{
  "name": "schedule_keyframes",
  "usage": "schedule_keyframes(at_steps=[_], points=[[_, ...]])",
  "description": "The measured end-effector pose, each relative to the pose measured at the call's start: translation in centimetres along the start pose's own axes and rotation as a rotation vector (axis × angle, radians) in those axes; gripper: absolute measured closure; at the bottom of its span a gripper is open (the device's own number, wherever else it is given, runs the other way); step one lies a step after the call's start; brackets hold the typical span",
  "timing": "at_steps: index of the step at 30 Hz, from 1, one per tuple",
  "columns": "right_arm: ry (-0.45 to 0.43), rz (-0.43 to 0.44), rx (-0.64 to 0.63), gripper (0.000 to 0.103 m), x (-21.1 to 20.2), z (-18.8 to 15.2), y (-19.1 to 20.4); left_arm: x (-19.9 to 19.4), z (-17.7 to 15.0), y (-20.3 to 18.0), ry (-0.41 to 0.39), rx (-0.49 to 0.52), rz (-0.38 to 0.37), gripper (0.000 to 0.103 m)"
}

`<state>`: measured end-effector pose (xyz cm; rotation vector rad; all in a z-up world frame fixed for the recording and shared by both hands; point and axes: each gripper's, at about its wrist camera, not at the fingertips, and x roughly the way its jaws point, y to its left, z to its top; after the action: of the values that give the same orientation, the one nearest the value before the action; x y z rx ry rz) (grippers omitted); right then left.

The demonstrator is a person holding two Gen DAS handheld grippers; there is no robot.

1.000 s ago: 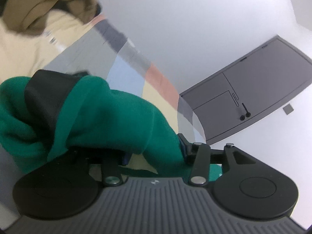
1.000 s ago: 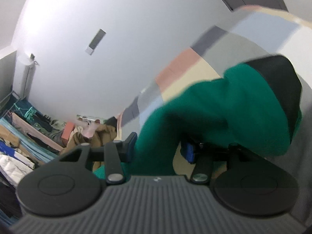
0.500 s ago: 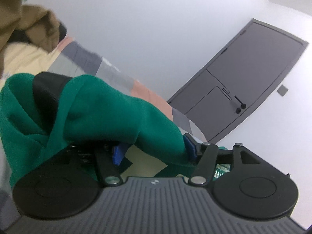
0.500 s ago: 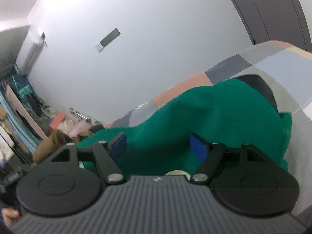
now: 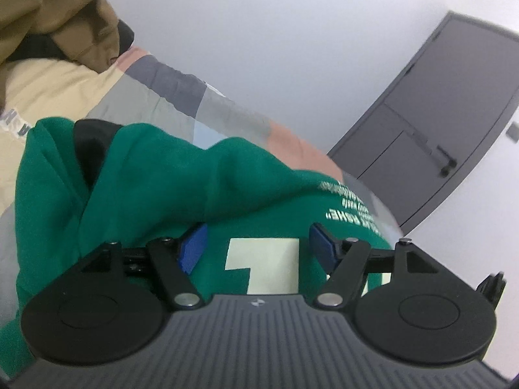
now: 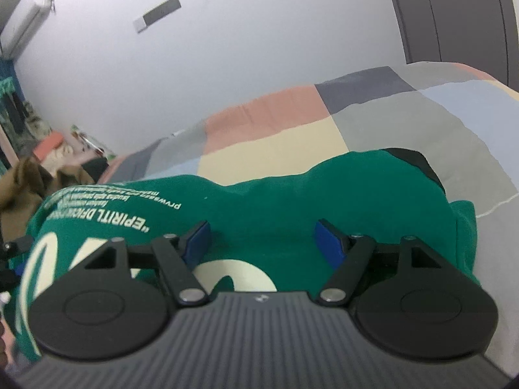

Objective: Fold large clothes

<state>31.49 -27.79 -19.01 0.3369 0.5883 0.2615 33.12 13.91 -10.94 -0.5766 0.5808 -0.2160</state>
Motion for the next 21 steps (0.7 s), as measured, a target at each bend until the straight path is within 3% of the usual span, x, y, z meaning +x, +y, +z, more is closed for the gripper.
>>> schedule_keyframes(at_steps=[7, 13, 17, 21], points=[[-0.002, -0.025, -0.030, 0.031, -0.9, 0.1, 0.8, -2.5, -0.3, -2.1, -0.023, 0.058, 0.047, 0.024], [-0.002, 0.045, 0.112, 0.030, -6.1, 0.3, 1.5, -7.8, -1.8, -3.6, -0.020, 0.008, 0.007, 0.020], [0.070, 0.155, 0.306, 0.029, -9.6, -1.8, 1.3, -9.3, -4.3, -3.2, 0.075, -0.089, 0.014, 0.018], [0.135, 0.146, 0.391, 0.029, -11.2, -4.4, 1.2, -8.2, -5.6, -0.8, 0.169, -0.287, 0.017, 0.017]])
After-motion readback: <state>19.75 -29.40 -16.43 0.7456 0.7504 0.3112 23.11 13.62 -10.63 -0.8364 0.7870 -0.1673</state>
